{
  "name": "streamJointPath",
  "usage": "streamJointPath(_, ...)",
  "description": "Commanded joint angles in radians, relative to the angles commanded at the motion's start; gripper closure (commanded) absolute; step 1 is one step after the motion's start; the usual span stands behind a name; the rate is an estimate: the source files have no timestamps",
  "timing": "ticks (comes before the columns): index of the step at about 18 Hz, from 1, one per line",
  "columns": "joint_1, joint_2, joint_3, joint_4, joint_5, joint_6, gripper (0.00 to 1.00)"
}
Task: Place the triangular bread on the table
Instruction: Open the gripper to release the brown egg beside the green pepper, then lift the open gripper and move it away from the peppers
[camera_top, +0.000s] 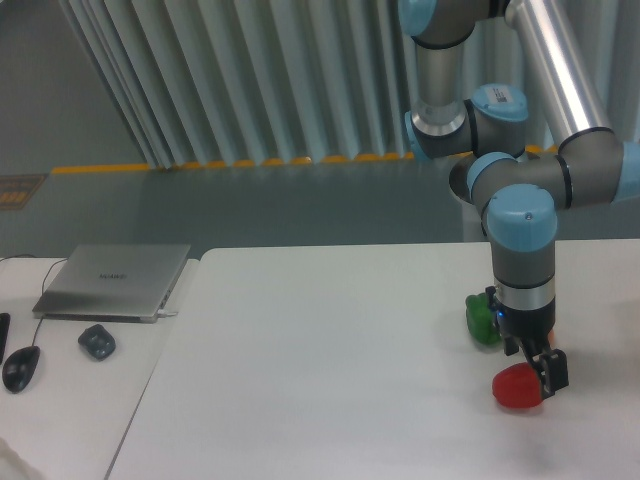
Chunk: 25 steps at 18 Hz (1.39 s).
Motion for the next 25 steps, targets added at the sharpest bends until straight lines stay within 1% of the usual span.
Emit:
streamJointPath(7,0.005,0.0,0.008,0.012,0.011,-0.006,0.0)
streamJointPath(10,0.012,0.006,0.011,0.014,0.127,0.009,0.0)
streamJointPath(12,0.023,0.008,0.012,0.012,0.126,0.014,0.0)
streamJointPath(14,0.049,0.009,0.018,0.012,0.103,0.024,0.0)
streamJointPath(15,0.06,0.009,0.021,0.012,0.094,0.055,0.0)
streamJointPath(16,0.077,0.014,0.025,0.011,0.081,0.121,0.0)
streamJointPath(19,0.123,0.026,0.026,0.015,0.063,0.208,0.0)
streamJointPath(22,0.184,0.028,0.031,0.023,0.063,0.369,0.0)
streamJointPath(24,0.21,0.026,0.031,0.023,0.061,0.409,0.0)
streamJointPath(25,0.212,0.025,0.031,0.032,0.061,0.419,0.0)
